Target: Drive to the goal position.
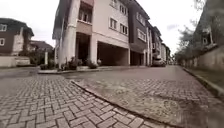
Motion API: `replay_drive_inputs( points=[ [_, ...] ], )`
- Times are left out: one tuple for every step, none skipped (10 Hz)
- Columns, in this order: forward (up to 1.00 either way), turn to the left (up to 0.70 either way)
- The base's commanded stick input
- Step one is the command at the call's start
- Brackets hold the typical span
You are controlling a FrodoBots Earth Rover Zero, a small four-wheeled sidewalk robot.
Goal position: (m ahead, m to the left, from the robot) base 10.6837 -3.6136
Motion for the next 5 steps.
replay_drive_inputs(
  points=[
    [0.70, 0.00],
    [0.70, 0.00],
    [0.70, 0.00],
    [0.70, -0.19],
    [0.70, -0.35]
  ],
)
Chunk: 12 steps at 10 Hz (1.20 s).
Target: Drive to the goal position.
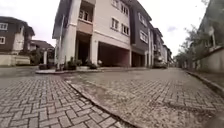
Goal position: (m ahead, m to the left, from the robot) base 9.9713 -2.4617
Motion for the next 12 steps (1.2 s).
replay_drive_inputs(
  points=[
    [0.70, -0.35],
    [0.70, -0.35],
    [0.70, -0.35],
    [0.70, -0.35],
    [0.70, -0.35],
    [0.70, -0.35],
    [0.70, -0.35],
    [0.70, -0.35],
    [0.70, -0.35],
    [0.70, -0.35],
    [0.70, -0.35],
    [0.70, -0.35]
  ],
)
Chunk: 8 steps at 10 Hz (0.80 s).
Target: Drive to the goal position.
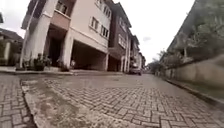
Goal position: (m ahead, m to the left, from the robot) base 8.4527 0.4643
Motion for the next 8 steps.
replay_drive_inputs(
  points=[
    [0.70, -0.35],
    [0.70, -0.35],
    [0.70, -0.35],
    [0.70, -0.35],
    [0.70, -0.35],
    [0.70, -0.35],
    [0.70, -0.29],
    [0.70, -0.06]
  ],
)
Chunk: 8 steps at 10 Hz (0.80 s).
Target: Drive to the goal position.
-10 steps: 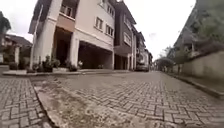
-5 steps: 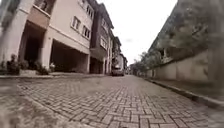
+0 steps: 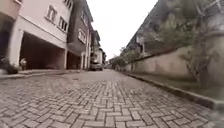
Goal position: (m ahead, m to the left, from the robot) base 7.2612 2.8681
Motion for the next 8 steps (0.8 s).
replay_drive_inputs(
  points=[
    [0.70, 0.00],
    [0.70, 0.00],
    [0.70, 0.00],
    [0.70, 0.00],
    [0.70, 0.00],
    [0.70, 0.00],
    [0.70, 0.00],
    [0.70, 0.00]
  ],
)
